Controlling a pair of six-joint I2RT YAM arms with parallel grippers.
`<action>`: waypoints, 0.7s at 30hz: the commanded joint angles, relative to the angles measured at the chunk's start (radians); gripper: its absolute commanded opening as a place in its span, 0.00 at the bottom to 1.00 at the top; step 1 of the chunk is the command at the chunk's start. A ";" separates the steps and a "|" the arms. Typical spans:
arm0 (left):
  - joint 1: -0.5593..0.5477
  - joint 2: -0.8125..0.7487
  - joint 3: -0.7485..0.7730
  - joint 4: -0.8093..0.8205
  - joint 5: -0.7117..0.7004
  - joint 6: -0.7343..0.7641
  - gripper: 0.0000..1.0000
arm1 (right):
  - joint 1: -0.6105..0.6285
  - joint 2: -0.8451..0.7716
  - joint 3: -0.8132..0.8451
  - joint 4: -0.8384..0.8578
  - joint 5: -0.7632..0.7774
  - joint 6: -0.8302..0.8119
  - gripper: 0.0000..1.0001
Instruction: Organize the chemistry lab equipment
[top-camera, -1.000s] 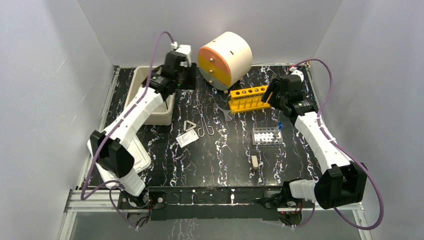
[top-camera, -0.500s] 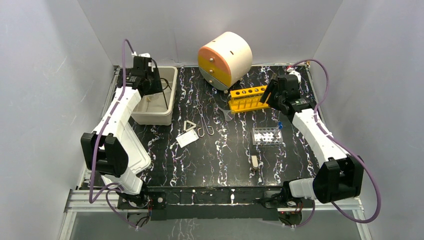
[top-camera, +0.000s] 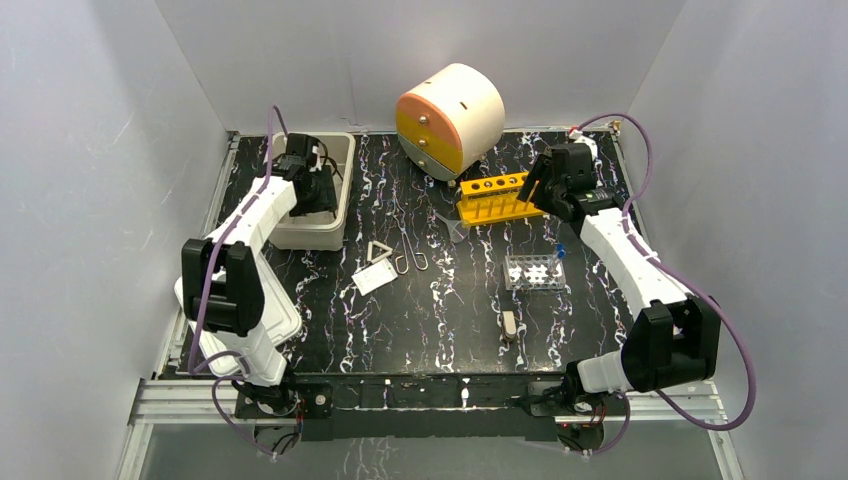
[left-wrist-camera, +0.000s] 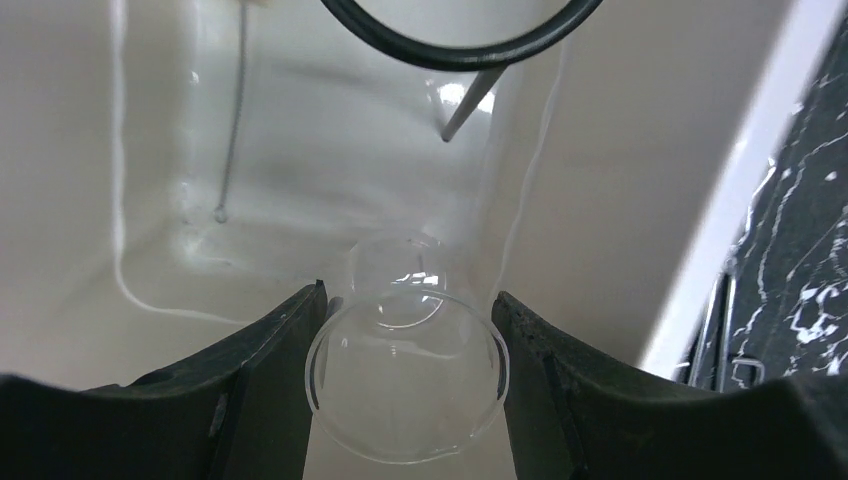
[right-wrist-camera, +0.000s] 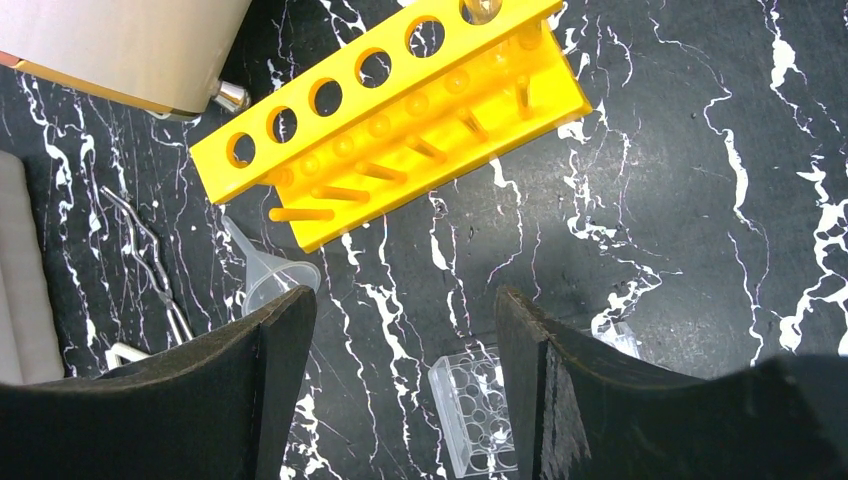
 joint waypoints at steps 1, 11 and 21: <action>0.011 0.017 -0.023 0.025 0.073 0.016 0.41 | -0.004 0.008 0.061 0.045 0.017 -0.011 0.74; 0.012 0.087 0.005 0.079 0.182 -0.022 0.41 | -0.005 0.012 0.055 0.052 0.000 -0.007 0.74; 0.012 0.120 0.021 0.114 0.202 -0.090 0.45 | -0.005 0.012 0.046 0.058 -0.018 0.001 0.74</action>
